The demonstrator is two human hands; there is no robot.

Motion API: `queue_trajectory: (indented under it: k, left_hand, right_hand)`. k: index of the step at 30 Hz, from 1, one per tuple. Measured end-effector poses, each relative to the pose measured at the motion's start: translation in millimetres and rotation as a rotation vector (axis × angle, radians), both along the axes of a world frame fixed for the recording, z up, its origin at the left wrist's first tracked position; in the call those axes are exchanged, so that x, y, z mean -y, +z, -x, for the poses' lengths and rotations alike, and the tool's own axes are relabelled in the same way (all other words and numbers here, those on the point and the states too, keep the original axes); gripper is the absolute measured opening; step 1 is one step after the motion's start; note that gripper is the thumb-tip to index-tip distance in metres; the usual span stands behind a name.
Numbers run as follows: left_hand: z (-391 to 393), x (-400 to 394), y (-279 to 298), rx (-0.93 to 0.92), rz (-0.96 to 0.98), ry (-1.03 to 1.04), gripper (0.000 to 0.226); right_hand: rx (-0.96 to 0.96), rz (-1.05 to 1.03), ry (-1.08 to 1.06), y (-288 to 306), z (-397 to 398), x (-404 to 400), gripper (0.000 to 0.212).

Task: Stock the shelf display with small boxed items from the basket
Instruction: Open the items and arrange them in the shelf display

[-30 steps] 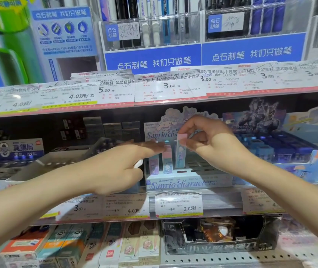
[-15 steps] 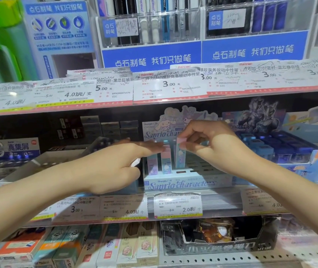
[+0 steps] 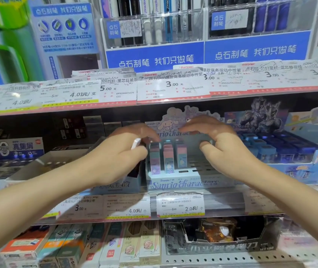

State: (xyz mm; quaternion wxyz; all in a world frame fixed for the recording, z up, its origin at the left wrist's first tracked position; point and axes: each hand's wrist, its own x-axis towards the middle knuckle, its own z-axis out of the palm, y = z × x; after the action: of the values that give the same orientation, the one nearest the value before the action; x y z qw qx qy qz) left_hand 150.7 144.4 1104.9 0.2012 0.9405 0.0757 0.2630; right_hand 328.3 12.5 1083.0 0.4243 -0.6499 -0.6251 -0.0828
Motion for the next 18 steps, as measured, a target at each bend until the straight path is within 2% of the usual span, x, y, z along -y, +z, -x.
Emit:
queue_trajectory:
  k: [2,4,7,10,13,17,18]
  left_hand:
    - [-1.7,6.1,4.3,0.076,0.084,0.064,0.024]
    - [-1.7,14.5,7.5,0.089,0.236,0.094,0.032]
    - [-5.7,21.1,4.2,0.152,0.456,0.085,0.032]
    - [-15.0,26.9,1.8,0.257,0.641,0.082,0.038]
    - [-21.6,29.7,-3.0,0.394,0.654,0.041,0.034]
    - [-20.6,27.1,-4.1,0.456,0.648,-0.040,0.022]
    - [-19.2,26.4,-4.9,0.449,0.646,-0.048,0.019]
  right_hand:
    - [-0.120,-0.049,0.039,1.3,12.7,4.1,0.041]
    - [-0.286,-0.028,0.154,1.8,26.7,6.2,0.025]
    - [-0.529,0.073,0.266,3.3,46.4,6.8,0.010]
    - [-0.762,0.202,0.383,0.8,58.8,1.4,0.017]
    - [-0.905,0.196,0.467,-1.9,62.5,-3.8,0.026]
    - [-0.933,-0.028,0.374,0.9,50.8,-3.8,0.006]
    - [-0.929,-0.085,0.337,1.7,45.7,-3.7,0.011]
